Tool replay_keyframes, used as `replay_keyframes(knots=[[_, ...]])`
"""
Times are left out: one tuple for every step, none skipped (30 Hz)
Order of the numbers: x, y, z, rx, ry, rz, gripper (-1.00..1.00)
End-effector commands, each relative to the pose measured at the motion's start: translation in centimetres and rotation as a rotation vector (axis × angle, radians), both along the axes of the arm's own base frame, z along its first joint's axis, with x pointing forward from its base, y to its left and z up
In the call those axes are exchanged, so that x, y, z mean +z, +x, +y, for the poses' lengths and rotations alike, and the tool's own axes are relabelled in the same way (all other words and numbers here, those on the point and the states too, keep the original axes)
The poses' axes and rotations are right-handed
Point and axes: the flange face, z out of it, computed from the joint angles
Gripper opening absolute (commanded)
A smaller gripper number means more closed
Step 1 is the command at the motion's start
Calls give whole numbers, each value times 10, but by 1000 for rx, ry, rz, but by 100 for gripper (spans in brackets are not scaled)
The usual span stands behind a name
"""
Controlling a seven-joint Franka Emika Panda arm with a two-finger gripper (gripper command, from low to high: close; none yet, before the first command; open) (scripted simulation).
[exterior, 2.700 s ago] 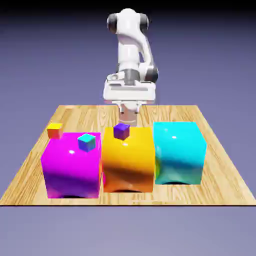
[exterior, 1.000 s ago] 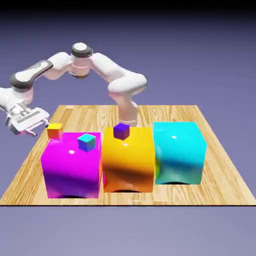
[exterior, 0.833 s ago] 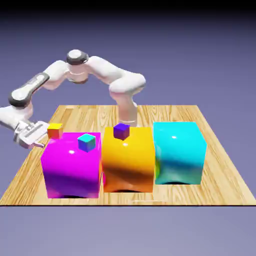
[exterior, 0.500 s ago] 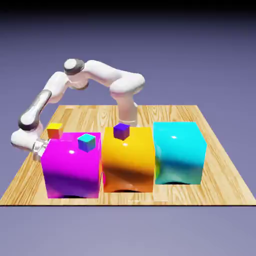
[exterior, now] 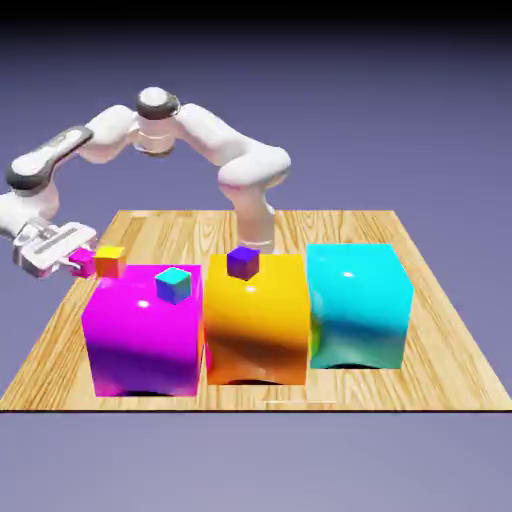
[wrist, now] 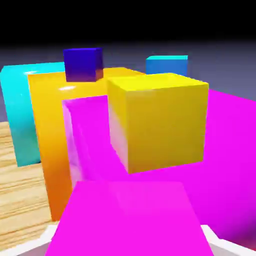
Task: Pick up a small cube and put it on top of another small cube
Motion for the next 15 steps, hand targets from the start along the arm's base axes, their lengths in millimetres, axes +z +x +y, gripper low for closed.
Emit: replay_keyframes(knots=[[16, 18, 14, 2, 7, -1, -100], [26, 43, 38, 35, 21, -10, -100], [34, 68, 65, 76, 35, -22, -100], [38, 91, 95, 128, 51, -36, -100], [43, 112, 126, 179, 67, -50, -100], [49, 129, 158, 231, 82, -63, -100], [38, 136, 174, 281, 91, -86, -100], [38, 136, 174, 281, 91, -86, -100], [28, 140, 187, 281, 91, -85, -100], [19, 142, 201, 280, 92, -85, -100], [10, 144, 214, 280, 92, -85, -100], [5, 145, 221, 281, 91, -85, -100], [5, 145, 221, 281, 91, -85, 100], [5, 145, 221, 281, 91, -85, 100], [14, 143, 207, 280, 92, -85, 100]])
